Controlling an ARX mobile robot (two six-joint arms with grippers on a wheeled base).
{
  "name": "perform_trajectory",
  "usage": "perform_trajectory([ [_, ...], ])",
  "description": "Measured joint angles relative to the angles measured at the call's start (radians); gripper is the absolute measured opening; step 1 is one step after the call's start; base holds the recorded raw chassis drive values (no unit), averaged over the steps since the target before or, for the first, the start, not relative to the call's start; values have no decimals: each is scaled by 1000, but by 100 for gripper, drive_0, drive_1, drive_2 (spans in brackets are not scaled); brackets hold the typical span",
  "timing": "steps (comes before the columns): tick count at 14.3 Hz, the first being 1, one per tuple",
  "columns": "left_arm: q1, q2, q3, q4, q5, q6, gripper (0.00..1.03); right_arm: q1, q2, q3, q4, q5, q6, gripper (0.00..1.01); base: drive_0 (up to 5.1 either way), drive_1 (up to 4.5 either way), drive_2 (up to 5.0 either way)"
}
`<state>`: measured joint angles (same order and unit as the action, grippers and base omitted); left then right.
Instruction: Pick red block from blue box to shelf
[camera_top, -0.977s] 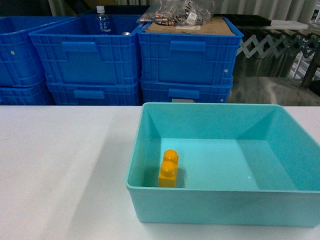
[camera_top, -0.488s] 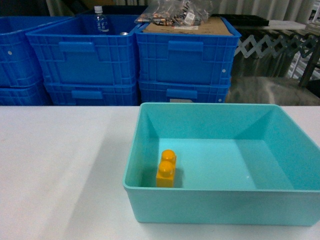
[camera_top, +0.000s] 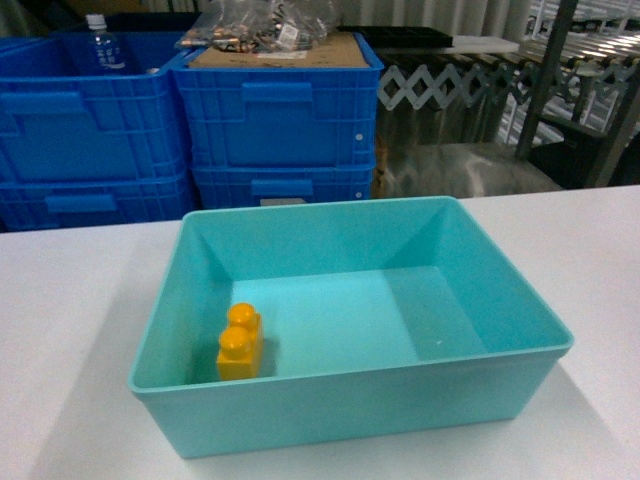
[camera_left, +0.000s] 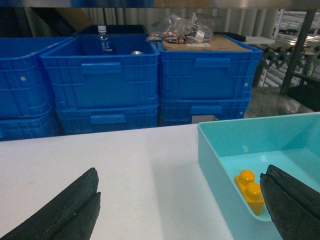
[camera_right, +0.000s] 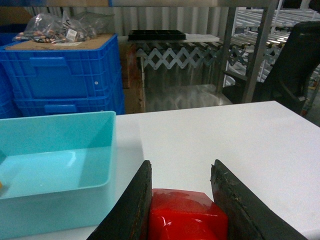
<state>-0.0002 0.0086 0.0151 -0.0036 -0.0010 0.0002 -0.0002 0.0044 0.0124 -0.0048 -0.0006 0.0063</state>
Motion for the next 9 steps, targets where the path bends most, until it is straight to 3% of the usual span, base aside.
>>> perform_trajectory([
  [9, 0, 0, 0, 0, 0, 0, 98, 0, 0, 0, 0, 0, 0, 29, -159, -159, -159],
])
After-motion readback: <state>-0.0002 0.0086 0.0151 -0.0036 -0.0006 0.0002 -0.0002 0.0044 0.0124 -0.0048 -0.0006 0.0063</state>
